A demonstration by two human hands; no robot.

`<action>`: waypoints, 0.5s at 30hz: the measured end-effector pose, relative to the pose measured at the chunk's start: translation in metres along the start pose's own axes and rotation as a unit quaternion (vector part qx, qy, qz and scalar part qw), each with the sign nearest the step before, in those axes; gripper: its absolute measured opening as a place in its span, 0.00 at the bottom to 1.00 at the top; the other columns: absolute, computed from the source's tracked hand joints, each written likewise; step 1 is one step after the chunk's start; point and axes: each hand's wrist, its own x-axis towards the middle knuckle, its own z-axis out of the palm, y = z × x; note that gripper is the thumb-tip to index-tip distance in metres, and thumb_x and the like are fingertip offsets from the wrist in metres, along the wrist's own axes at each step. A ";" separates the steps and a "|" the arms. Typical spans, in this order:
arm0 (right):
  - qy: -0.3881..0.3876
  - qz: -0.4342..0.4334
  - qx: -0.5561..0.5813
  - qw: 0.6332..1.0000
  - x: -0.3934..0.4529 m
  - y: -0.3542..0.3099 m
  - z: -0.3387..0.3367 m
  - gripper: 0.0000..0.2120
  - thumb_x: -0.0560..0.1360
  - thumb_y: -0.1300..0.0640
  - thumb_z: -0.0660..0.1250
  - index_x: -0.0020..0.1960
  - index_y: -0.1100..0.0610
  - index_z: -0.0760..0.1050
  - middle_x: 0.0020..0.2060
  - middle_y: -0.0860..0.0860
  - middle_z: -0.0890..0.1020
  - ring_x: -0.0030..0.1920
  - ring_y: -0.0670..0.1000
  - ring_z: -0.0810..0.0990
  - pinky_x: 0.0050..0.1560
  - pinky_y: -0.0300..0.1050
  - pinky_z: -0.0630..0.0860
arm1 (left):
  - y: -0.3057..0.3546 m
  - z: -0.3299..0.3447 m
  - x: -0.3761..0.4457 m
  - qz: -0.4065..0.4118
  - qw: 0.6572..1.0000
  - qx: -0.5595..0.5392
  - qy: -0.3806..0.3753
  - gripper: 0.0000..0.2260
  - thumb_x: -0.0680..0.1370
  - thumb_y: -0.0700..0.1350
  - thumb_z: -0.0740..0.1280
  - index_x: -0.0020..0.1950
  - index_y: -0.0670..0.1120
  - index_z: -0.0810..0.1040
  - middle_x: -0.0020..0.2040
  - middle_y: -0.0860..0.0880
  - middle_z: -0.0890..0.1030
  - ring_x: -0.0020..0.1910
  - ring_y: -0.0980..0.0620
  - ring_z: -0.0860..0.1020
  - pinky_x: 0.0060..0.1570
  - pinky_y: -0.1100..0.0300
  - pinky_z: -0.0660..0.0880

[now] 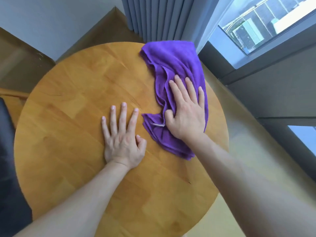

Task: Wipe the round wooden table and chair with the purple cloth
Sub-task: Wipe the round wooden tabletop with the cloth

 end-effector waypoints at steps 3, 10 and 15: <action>0.005 0.103 0.009 0.995 -0.004 -0.038 0.011 0.41 0.71 0.46 0.57 0.83 0.54 0.56 0.83 0.48 0.55 0.83 0.55 0.48 0.80 0.64 0.44 | -0.001 -0.001 0.000 -0.001 1.000 0.000 -0.002 0.39 0.69 0.49 0.58 0.82 0.51 0.60 0.84 0.45 0.53 0.83 0.40 0.49 0.78 0.34 0.48; -0.110 -0.181 -0.030 0.977 -0.003 0.017 -0.007 0.42 0.69 0.48 0.55 0.83 0.55 0.55 0.83 0.49 0.54 0.83 0.56 0.48 0.79 0.67 0.46 | 0.000 -0.004 0.001 0.000 1.000 -0.004 -0.009 0.40 0.68 0.49 0.59 0.83 0.51 0.60 0.84 0.45 0.54 0.83 0.40 0.49 0.78 0.34 0.48; -0.103 -0.215 -0.010 0.971 0.016 0.057 -0.021 0.40 0.67 0.49 0.59 0.80 0.51 0.63 0.81 0.44 0.61 0.82 0.52 0.55 0.81 0.61 0.47 | -0.001 0.000 0.000 0.000 1.000 -0.004 0.003 0.40 0.69 0.50 0.59 0.82 0.51 0.59 0.84 0.45 0.54 0.83 0.40 0.50 0.78 0.35 0.48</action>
